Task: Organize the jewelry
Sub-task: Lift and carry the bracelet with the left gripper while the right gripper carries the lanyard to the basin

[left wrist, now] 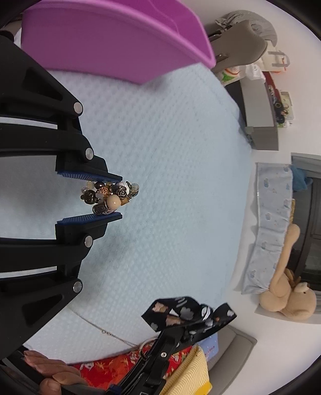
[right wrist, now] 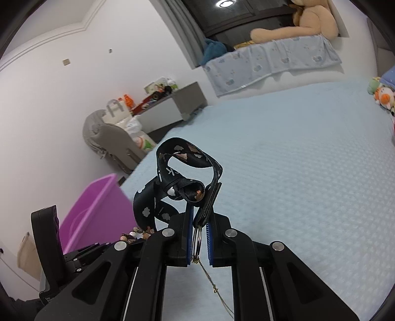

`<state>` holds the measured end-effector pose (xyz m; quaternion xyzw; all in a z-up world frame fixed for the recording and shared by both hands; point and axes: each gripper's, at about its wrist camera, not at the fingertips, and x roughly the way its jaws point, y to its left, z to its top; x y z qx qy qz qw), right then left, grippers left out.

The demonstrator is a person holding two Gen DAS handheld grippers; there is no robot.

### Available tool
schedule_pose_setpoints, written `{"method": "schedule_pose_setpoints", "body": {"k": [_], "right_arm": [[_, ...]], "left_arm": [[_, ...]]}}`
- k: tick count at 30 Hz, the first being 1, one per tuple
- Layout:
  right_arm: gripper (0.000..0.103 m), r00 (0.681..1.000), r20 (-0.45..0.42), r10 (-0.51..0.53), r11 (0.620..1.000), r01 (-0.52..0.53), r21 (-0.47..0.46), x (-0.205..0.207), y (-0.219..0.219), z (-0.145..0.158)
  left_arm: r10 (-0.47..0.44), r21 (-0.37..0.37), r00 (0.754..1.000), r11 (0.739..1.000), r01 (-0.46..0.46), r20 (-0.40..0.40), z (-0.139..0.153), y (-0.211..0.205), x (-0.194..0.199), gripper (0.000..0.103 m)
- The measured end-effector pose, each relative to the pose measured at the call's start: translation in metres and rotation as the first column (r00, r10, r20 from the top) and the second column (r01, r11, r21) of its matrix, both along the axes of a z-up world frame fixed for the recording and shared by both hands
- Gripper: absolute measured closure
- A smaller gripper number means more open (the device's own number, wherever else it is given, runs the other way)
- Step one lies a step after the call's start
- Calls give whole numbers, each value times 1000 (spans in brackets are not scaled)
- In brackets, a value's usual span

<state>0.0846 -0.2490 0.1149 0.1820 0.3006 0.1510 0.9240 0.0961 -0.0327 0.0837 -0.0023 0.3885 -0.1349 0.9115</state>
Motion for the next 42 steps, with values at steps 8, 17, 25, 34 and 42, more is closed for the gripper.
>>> {"method": "schedule_pose_setpoints", "body": {"k": [8,17,25,34,42], "right_arm": [[94,995,34,98,995,-99,3,1,66,43],[94,954,137,269,961,-274,23,31,163,112],[94,890,201,409,904,-425,45,62,250,154],[94,857,97,506,859,-511,30,97,329,131],[94,827,-139,545,826,-558,-76,125,382,61]], "left_arm": [[34,-9,997,999,-34,73,52,54,-23,80],[173,-13,976,985,-173,131,105,145,-18,80],[296,23,942,953,-303,156,119,219,-12,80],[431,19,899,901,-434,77,90,285,-8,80],[507,52,859,862,-504,-67,46,317,4,80]]}}
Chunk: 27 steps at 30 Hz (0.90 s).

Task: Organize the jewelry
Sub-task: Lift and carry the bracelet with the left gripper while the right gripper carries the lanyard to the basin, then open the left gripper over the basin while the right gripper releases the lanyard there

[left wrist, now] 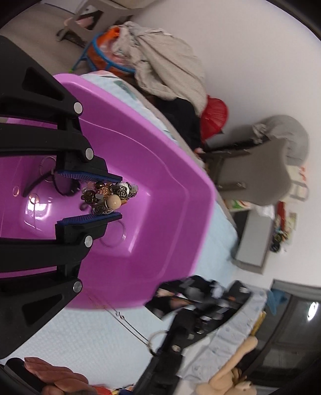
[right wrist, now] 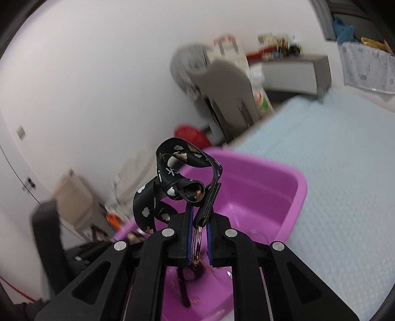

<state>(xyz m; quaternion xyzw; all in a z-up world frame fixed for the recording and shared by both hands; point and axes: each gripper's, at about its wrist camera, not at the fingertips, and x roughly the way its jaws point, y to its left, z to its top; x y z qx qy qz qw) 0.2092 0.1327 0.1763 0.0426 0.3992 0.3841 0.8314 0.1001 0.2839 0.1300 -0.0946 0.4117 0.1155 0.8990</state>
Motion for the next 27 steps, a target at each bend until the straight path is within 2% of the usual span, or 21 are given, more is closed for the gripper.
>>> {"method": "schedule_pose_setpoints", "body": {"k": [3,6,7,8,10,11,12,13,21,27], "right_arm": [[93,999,-52,-2,995,-3,-102,6,17,-24],[91,996,-87,-14,987,0,-161,11,21,-41],[84,996,-92,-18,984,2,-176,12,22,-44],[71,995,-96,-24,982,5,-190,13,22,-47],[56,995,-90,-35,979,16,-204,11,20,-49],[54,996,-83,-41,978,23,-208,9,19,-50],[54,996,-79,-44,977,26,-211,9,18,-50],[54,996,-77,-46,977,28,-211,7,17,-50],[48,996,-63,-59,980,46,-196,-4,6,-50],[46,997,-42,-60,978,50,-201,-16,2,-48]], "left_arm": [[20,-21,998,1000,-21,-56,-15,7,4,79],[39,-22,996,999,-41,-86,-23,12,5,79],[45,-23,994,999,-48,-95,-25,13,6,79],[53,-25,993,998,-56,-105,-26,14,7,77],[68,-27,991,997,-71,-116,-29,16,7,69],[78,-21,990,996,-81,-118,-29,17,7,57],[91,-10,989,996,-92,-117,-29,17,5,40],[100,-3,989,995,-101,-110,-28,17,4,34],[136,11,985,991,-135,-108,-25,16,-1,16],[168,33,979,986,-165,-115,-24,14,-7,9]]}}
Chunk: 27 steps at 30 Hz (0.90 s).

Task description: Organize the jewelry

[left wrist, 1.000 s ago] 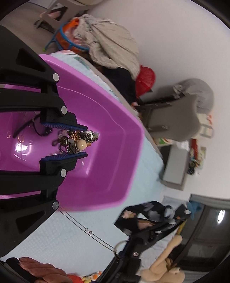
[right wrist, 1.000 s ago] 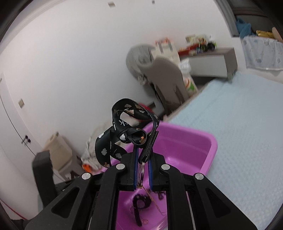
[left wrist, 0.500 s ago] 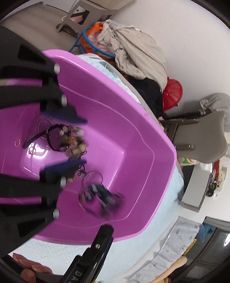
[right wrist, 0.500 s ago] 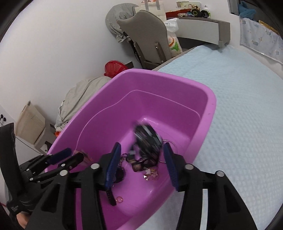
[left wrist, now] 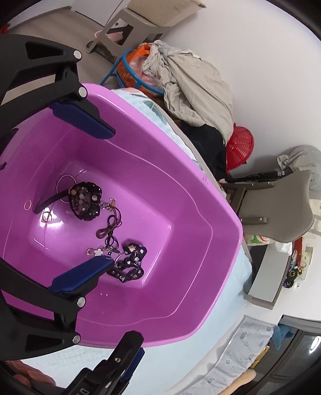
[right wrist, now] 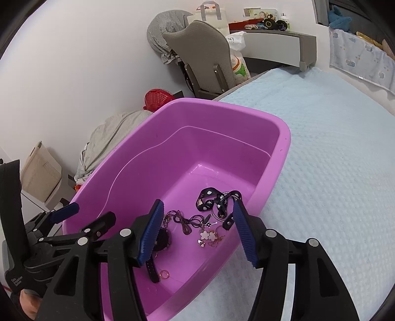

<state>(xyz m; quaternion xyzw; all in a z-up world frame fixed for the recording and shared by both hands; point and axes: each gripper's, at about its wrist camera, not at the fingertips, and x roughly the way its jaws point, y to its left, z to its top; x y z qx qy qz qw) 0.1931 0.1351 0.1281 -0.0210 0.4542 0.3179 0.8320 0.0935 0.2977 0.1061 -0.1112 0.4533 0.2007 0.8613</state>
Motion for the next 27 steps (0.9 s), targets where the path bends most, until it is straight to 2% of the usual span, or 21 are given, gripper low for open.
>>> {"method": "schedule_pose_setpoints", "body": {"k": [7,16,27], "right_arm": [[40,1000,26,3,1000,-3,0,-15,-5,3],[37,999,32,-26,1000,25,15,-31,-18,5],[37,997,58,-47,999,47,-4,-54,-31,7]], "left_arm": [[14,26,1000,1000,-13,-6,6,-3,-7,8],[9,61,1000,998,-10,12,19,-15,-17,8],[3,48,999,999,-4,37,24,-31,-33,8]]}}
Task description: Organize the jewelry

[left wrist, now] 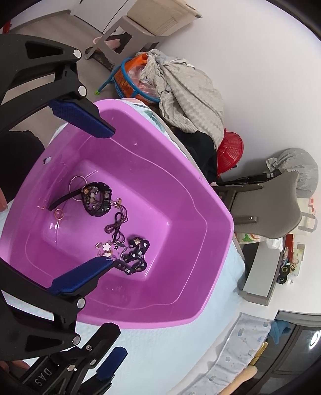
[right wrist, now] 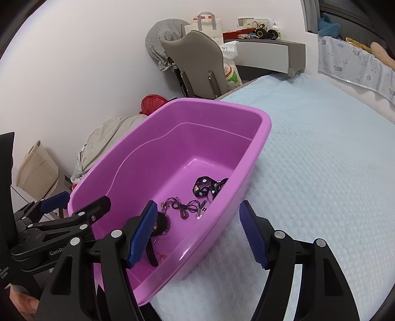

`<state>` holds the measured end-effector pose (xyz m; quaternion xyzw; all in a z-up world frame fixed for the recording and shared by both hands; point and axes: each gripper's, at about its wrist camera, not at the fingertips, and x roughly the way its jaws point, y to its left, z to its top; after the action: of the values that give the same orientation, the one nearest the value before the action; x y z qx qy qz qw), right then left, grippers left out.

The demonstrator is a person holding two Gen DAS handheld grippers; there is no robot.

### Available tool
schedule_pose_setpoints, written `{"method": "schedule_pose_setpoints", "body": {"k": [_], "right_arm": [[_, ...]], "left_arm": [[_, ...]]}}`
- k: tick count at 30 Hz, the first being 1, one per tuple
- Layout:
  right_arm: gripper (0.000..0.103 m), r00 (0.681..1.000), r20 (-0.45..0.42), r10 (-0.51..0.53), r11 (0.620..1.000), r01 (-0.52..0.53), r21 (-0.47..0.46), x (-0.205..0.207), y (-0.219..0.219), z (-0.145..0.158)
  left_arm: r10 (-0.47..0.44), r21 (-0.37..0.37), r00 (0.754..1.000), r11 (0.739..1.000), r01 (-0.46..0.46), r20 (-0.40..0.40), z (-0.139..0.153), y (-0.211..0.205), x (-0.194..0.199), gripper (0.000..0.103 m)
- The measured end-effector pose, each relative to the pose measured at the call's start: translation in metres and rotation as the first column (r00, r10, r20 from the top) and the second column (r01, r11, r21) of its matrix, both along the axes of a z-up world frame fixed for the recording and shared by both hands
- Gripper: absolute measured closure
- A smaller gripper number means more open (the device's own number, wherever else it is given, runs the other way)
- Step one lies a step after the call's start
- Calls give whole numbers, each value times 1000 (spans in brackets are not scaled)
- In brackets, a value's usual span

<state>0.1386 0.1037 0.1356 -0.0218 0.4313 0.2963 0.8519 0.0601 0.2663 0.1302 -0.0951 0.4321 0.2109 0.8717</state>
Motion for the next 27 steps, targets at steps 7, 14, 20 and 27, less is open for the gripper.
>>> {"method": "schedule_pose_setpoints", "body": {"k": [7,14,20,27], "right_arm": [[37,1000,0,-17,1000,17,11,-8,-10,0],[36,1000,1,-28,1000,28,13,-13,-17,1],[36,1000,0,-30,999,30,16,-14,-19,1],[36,1000,-1,-27,1000,27,12,-16,-20,0]], "left_arm": [[-16,-5,1000,1000,16,6,0,-11,-7,8],[-26,-1,1000,1000,26,-1,-3,-19,-10,8],[-27,12,1000,1000,27,0,-2,-21,-12,8],[-24,2,1000,1000,24,-2,-2,-20,-12,8]]}}
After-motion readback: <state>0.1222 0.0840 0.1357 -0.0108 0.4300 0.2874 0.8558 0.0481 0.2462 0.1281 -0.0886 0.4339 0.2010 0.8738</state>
